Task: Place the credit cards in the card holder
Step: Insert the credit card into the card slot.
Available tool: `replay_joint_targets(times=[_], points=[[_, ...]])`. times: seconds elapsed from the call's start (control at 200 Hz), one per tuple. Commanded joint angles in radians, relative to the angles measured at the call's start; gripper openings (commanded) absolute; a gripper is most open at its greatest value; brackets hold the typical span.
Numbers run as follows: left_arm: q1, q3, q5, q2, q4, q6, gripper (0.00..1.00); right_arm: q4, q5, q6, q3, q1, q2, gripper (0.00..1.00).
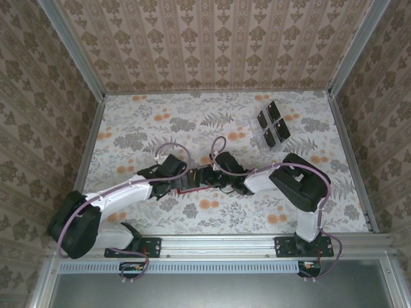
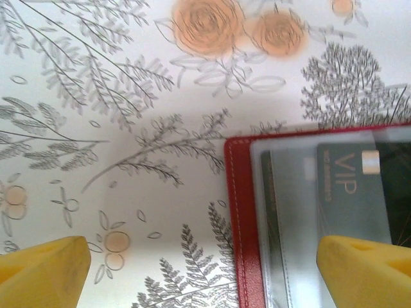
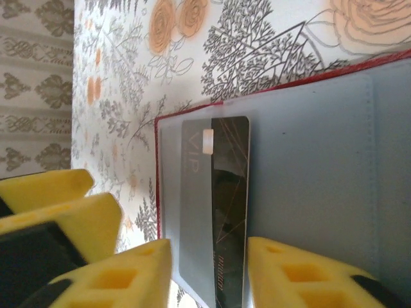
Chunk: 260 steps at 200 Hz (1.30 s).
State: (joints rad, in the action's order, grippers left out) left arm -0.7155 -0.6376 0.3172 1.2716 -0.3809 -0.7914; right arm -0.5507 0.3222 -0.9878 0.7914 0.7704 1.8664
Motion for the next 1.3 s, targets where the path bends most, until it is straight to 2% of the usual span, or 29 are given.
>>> replay_joint_targets(times=[0.0,0.185,0.315,0.415,0.495,0.745,1.295], points=[[0.038,-0.018,-0.024,-0.047,-0.077,0.026,1.00,0.192,-0.029,0.089,0.041,0.000,-0.071,0.44],[0.091,0.011,-0.024,-0.078,-0.132,0.026,1.00,0.447,-0.102,0.192,0.142,-0.003,-0.131,0.42],[0.114,0.031,-0.026,-0.059,-0.145,0.020,1.00,0.592,-0.152,0.251,0.231,-0.002,-0.098,0.22],[0.119,0.033,-0.012,-0.030,-0.155,0.014,1.00,0.659,-0.161,0.281,0.289,0.001,-0.050,0.12],[0.122,0.032,-0.002,-0.005,-0.164,0.011,1.00,0.674,-0.161,0.294,0.315,0.005,-0.016,0.09],[0.126,0.034,0.000,0.059,-0.146,0.014,1.00,0.679,-0.149,0.301,0.372,0.018,0.055,0.05],[0.126,0.036,-0.040,0.154,-0.072,0.028,1.00,0.684,-0.124,0.287,0.451,0.059,0.144,0.04]])
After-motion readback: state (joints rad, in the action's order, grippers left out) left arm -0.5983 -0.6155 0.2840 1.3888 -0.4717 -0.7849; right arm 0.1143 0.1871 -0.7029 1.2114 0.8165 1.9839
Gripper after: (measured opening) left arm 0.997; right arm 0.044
